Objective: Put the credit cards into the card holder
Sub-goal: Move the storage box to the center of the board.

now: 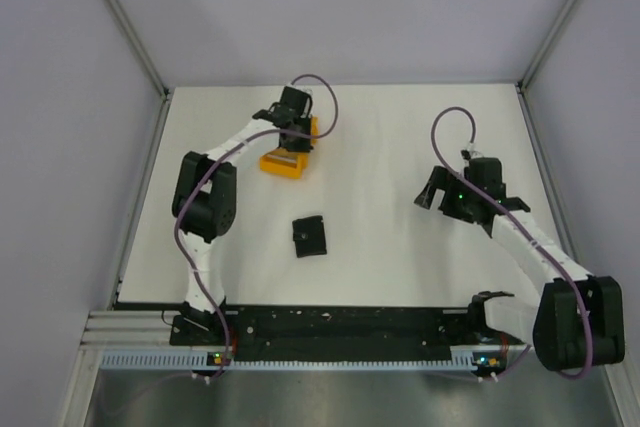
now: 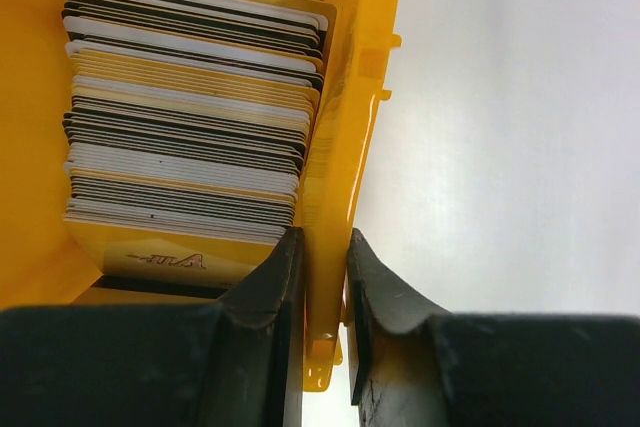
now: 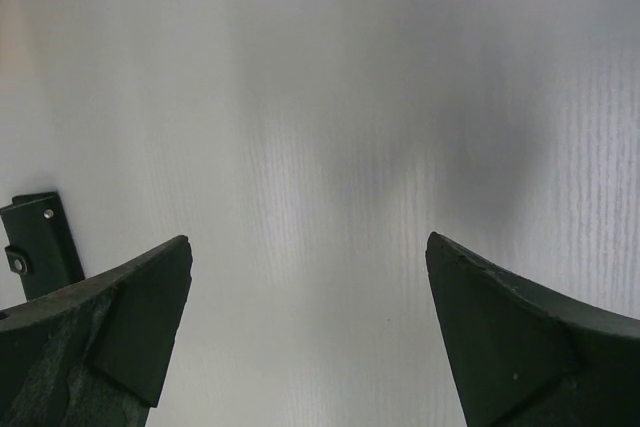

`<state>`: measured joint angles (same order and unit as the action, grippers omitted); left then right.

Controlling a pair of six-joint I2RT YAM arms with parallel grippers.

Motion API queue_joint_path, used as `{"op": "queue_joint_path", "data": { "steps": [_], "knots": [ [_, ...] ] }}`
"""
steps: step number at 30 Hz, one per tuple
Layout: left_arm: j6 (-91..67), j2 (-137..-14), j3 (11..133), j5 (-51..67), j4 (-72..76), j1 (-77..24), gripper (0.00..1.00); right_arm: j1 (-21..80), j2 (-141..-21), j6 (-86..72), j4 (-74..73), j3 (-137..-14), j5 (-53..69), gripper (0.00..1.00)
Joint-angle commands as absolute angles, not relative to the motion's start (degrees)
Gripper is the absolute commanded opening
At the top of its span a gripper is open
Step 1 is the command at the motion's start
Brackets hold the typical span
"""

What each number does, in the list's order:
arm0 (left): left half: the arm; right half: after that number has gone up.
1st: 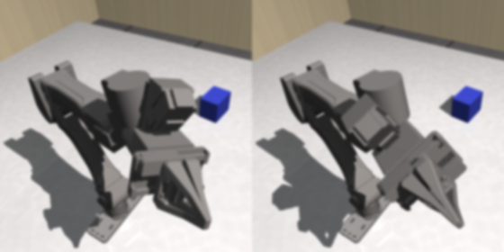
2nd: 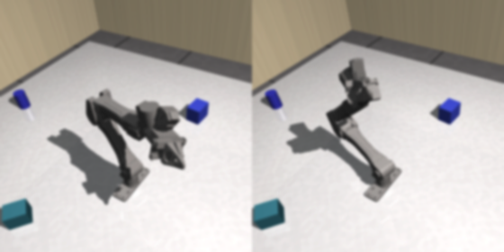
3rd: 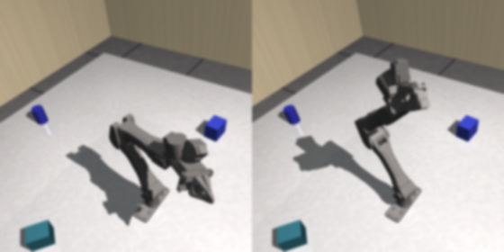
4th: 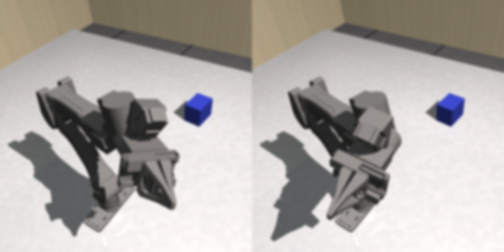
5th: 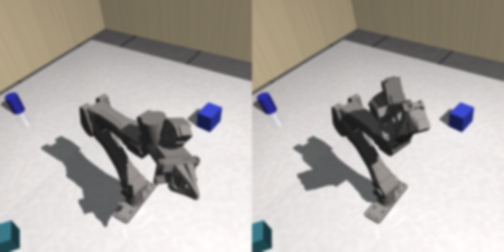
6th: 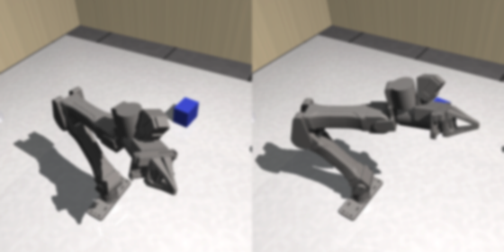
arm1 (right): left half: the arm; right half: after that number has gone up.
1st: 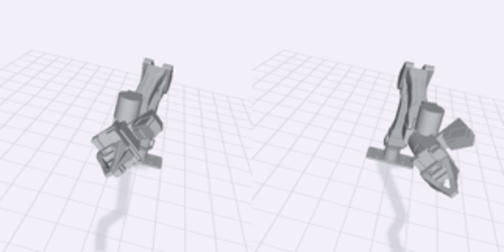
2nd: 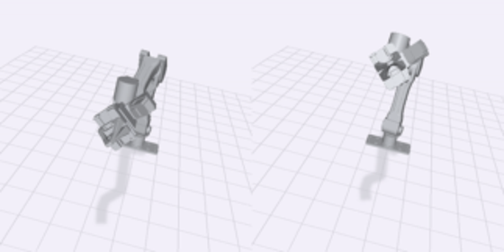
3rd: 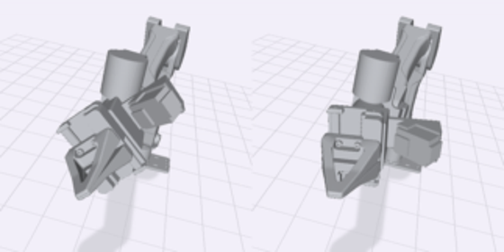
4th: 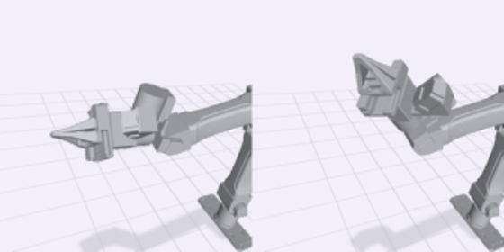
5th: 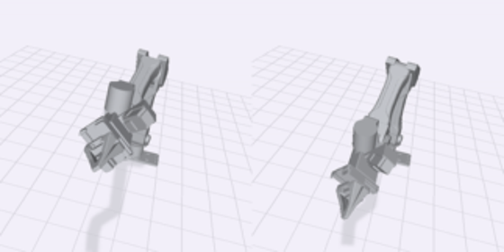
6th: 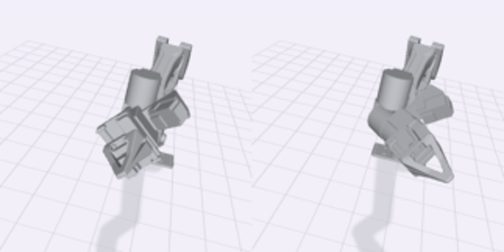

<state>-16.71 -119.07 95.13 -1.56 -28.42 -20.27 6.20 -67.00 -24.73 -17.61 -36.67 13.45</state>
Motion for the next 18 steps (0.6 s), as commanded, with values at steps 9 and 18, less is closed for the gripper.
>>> {"op": "queue_joint_path", "data": {
  "steps": [9, 18],
  "knots": [
    [-26.0, -115.4, 90.9, 8.6, -27.2, -38.4, 0.02, 3.8, -50.5, -29.2, -21.7, -33.1, -3.0, 0.99],
    [-25.8, -116.6, 90.7, 9.5, -25.0, -45.1, 0.08, 3.2, -45.9, -31.6, -22.9, -31.8, -4.4, 0.99]
  ]
}}
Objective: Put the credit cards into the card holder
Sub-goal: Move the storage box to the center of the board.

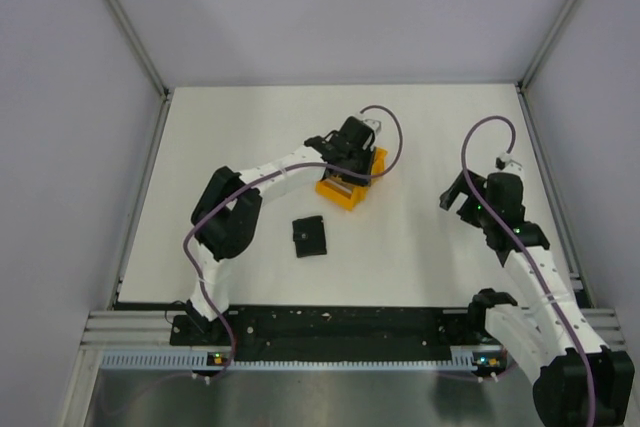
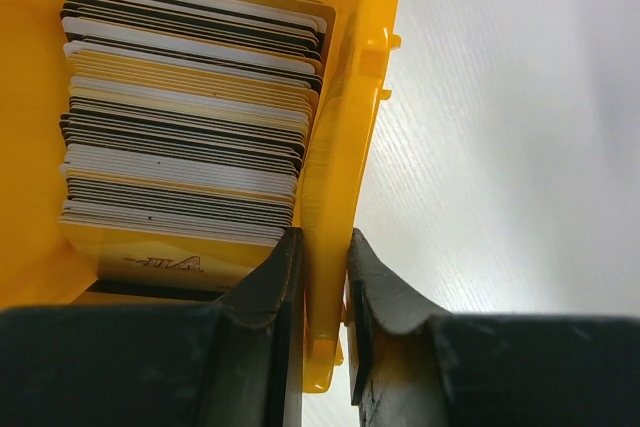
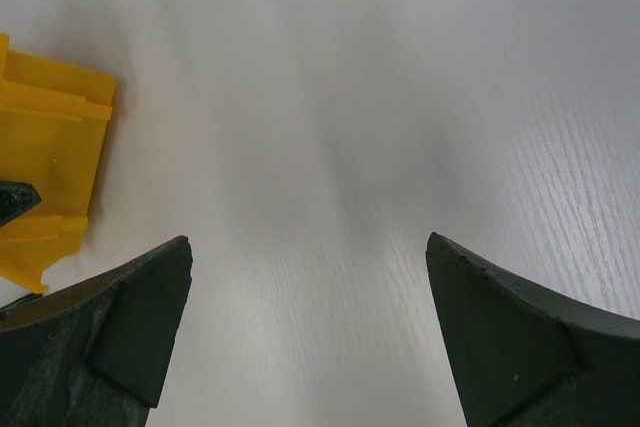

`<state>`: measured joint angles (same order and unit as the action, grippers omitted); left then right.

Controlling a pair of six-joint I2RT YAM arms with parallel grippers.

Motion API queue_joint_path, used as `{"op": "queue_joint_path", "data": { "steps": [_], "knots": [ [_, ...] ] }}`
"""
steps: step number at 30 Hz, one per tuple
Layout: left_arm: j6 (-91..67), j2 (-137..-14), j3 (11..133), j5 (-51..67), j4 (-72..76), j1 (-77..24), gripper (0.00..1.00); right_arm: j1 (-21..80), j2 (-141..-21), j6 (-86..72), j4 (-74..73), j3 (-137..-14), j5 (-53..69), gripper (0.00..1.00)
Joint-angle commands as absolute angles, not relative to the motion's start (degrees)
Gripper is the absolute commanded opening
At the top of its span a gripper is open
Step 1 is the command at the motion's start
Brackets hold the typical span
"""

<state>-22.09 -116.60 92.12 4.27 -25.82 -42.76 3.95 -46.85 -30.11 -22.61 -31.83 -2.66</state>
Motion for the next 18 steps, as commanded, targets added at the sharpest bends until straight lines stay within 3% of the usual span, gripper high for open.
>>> {"op": "queue_joint_path", "data": {
  "steps": [1, 4, 18],
  "knots": [
    [-25.9, -116.5, 90.3, 9.2, -24.9, -45.6, 0.08, 3.2, -45.9, -31.6, -22.9, -31.9, -4.3, 0.99],
    [-26.9, -116.1, 88.2, 9.7, -23.7, -46.6, 0.11, 3.2, -45.7, -32.0, -23.0, -31.7, -4.1, 0.99],
    [-27.6, -113.6, 88.6, 8.9, -23.5, -46.6, 0.54, 3.1, -45.3, -30.7, -22.6, -32.1, 6.1, 0.99]
  ]
}}
